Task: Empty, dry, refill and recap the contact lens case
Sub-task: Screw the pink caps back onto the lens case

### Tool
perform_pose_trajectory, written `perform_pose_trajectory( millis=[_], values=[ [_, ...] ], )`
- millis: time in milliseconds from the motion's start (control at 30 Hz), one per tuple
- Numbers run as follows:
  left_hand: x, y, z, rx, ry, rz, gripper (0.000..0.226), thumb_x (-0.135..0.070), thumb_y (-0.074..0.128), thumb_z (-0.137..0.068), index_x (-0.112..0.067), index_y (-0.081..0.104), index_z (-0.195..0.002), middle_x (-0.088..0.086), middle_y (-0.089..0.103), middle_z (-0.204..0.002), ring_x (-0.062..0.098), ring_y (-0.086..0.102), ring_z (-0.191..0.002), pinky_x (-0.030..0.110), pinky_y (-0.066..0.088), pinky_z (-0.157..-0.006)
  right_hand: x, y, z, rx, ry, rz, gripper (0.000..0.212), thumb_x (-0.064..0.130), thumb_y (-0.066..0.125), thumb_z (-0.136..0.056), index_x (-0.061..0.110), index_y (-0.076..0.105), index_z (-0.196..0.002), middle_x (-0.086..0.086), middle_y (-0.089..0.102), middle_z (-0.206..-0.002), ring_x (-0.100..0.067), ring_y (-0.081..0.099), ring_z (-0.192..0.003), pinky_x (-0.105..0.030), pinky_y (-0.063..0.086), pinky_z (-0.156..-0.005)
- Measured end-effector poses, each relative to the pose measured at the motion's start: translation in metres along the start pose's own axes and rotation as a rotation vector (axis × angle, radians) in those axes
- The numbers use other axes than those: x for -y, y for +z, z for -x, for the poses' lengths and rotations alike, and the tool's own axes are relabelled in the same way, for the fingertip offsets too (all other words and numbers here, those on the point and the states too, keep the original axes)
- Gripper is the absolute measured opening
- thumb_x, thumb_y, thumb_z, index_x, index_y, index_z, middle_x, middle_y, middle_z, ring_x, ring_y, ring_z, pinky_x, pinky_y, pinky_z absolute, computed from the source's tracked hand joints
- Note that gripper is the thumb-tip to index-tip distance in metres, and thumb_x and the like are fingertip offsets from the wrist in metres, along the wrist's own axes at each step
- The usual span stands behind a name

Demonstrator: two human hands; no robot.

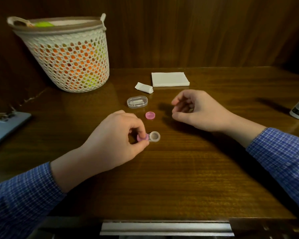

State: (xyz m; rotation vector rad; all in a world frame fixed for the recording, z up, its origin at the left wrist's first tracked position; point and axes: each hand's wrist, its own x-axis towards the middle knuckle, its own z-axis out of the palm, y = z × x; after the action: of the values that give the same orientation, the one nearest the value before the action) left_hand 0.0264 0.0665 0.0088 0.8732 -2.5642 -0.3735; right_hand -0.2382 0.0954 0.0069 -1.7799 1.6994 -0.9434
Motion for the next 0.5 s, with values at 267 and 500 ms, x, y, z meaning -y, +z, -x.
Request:
perform_pose_trajectory(
  millis=[267, 500],
  values=[
    [0.011, -0.008, 0.004, 0.038, -0.053, 0.008, 0.006, -0.038, 0.078, -0.084, -0.034, 0.074, -0.085, -0.019, 0.068, -0.084, 0.000, 0.060, -0.086, 0.013, 0.044, -0.069, 0.026, 0.038, -0.037, 0.072, -0.052, 0.248, 0.045, 0.043, 0.084, -0.079, 0.029, 0.063, -0.116, 0.014, 0.067, -0.097, -0.004, 0.069, -0.074, -0.013, 0.051, -0.055],
    [0.012, -0.006, -0.001, 0.068, -0.072, 0.054, 0.005, -0.037, 0.079, -0.085, -0.033, 0.075, -0.087, -0.019, 0.068, -0.086, 0.000, 0.061, -0.083, 0.011, 0.040, -0.062, 0.032, 0.037, -0.045, 0.141, -0.065, 0.390, 0.041, 0.029, 0.078, -0.089, 0.024, 0.066, -0.128, 0.013, 0.068, -0.094, -0.002, 0.065, -0.076, -0.012, 0.045, -0.061]
  ],
)
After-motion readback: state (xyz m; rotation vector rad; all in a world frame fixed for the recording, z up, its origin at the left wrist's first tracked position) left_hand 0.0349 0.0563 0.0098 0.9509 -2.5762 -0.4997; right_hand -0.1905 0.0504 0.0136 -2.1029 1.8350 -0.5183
